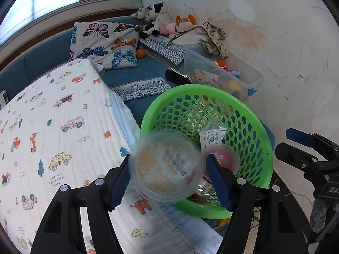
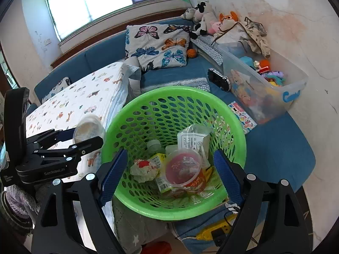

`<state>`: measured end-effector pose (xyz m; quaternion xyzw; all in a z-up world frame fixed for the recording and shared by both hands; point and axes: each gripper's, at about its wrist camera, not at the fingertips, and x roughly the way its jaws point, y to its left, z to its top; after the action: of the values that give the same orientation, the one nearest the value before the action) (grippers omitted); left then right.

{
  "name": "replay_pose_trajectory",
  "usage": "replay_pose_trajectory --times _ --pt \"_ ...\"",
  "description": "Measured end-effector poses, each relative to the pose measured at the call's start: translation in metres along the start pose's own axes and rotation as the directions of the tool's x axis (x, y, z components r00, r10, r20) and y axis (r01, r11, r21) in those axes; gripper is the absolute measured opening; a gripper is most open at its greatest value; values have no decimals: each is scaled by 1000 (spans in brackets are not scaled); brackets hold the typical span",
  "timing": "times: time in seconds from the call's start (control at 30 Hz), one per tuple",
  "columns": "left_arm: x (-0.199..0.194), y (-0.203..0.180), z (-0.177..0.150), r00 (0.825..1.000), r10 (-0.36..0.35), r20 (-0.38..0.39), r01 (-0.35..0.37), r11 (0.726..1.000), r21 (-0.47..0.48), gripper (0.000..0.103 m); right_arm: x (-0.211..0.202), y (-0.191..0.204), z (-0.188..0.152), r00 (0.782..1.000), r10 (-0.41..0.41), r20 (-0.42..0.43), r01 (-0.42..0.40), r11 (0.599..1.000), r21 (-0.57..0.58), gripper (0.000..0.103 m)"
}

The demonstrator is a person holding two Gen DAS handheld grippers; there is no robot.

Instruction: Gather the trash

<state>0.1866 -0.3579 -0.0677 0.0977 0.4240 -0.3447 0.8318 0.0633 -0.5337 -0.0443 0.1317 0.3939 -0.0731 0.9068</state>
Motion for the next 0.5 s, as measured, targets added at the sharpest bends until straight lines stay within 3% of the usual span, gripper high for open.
replay_pose_trajectory --times 0.5 --pt "-18 7 -8 1000 9 24 -9 1000 -9 76 -4 2 -8 1000 12 0 -12 1000 5 83"
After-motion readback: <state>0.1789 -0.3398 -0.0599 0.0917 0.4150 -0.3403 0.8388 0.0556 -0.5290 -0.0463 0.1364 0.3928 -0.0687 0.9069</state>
